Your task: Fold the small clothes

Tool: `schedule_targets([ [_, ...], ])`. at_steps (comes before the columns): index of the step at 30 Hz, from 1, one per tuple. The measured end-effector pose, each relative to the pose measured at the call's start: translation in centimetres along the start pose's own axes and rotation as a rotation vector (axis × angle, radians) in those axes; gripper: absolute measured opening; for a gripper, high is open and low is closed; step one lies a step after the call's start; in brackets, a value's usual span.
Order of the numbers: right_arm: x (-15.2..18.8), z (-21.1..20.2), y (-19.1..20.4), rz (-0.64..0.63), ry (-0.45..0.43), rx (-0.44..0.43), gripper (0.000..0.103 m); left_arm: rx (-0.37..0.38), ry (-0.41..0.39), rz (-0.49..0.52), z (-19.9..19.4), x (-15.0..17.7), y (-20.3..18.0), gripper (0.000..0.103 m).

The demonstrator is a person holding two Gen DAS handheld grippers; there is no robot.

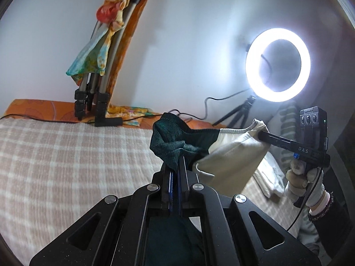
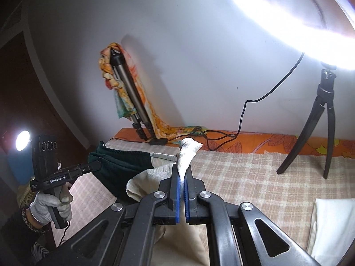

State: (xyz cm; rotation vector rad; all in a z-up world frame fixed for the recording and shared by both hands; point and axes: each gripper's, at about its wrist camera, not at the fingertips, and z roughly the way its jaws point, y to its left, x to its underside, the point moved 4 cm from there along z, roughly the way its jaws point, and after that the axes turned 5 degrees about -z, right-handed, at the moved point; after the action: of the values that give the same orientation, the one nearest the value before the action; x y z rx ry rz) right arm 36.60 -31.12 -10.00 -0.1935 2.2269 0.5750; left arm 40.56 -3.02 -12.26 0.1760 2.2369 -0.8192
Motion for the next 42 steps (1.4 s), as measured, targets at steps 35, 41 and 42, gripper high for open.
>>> schedule_targets([
  [35,21.1,-9.9,8.6,-0.369,0.044,0.110,0.023,-0.060,0.292,0.235,-8.8,21.8,-3.9,0.007],
  [41,21.9,-12.7,6.3,-0.297,0.084,0.100,0.027,-0.079,0.334,0.308,-11.4,23.2,-4.6,0.011],
  [42,21.8,-13.0,5.8,-0.250,0.080,0.089,0.029,-0.077,0.328,0.323,-11.8,23.1,-4.9,0.011],
])
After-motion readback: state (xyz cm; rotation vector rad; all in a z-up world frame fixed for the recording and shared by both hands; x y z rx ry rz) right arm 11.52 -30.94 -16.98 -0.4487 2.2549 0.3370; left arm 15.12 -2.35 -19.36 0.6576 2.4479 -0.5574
